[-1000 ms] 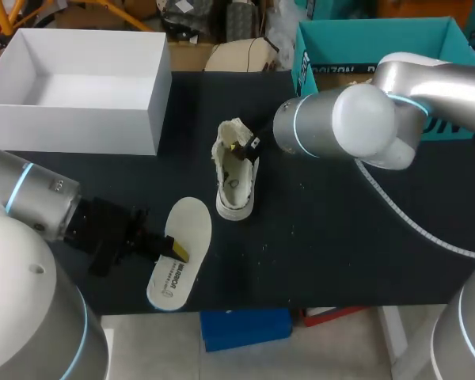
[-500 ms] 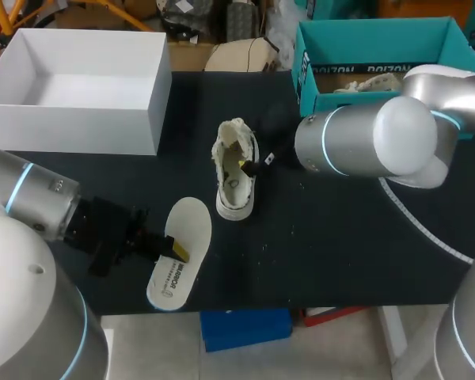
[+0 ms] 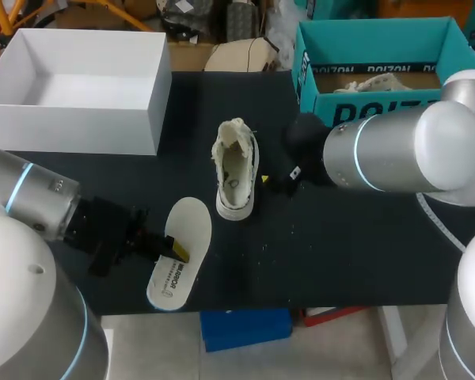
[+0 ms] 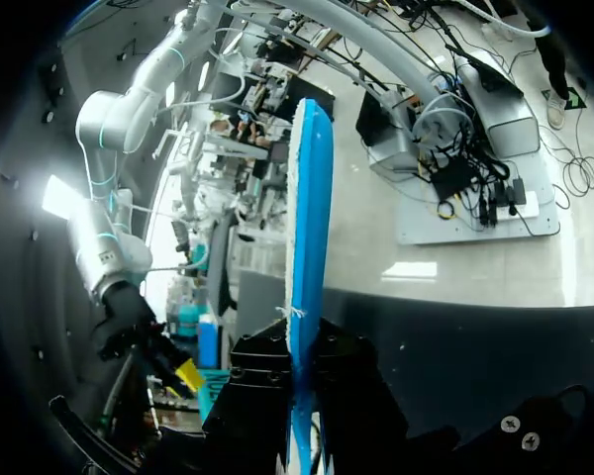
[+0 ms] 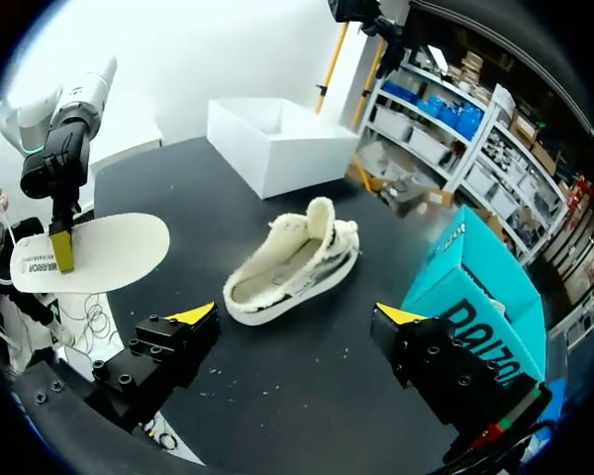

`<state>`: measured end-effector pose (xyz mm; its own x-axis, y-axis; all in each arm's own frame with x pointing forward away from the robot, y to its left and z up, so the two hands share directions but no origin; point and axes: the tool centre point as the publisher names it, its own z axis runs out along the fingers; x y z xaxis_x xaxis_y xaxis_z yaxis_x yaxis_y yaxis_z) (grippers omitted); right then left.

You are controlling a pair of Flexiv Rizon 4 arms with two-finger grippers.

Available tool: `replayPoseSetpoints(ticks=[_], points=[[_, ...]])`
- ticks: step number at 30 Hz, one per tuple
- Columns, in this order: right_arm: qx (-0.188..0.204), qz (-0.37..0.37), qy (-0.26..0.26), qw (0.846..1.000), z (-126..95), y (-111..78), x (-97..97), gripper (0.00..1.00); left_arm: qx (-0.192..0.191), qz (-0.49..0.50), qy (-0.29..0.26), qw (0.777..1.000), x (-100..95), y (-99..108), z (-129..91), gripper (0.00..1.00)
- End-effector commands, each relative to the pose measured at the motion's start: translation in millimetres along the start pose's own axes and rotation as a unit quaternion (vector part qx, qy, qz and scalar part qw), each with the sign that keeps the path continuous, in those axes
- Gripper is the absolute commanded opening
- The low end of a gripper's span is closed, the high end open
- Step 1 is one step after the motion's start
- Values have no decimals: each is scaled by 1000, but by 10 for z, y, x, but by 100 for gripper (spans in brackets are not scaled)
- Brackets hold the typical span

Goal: Take the shoe out of the shoebox, open the shoe tongue, remove and reinsert the insole, then place the shoe into the shoebox

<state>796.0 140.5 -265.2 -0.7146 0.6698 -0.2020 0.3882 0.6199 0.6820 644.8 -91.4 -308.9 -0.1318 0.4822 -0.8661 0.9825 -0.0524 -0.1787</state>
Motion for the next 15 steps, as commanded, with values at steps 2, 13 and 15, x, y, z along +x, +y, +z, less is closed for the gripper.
replayPoseSetpoints(ticks=[2,13,15], points=[[1,1,22,1000,-446,-98,21,100,-2,1,1,1000,3,-9,10,0],[26,1,48,999,-530,-106,50,100,-2,1,1,1000,3,-9,10,0],[26,1,48,999,-530,-106,50,100,-2,1,1,1000,3,-9,10,0]])
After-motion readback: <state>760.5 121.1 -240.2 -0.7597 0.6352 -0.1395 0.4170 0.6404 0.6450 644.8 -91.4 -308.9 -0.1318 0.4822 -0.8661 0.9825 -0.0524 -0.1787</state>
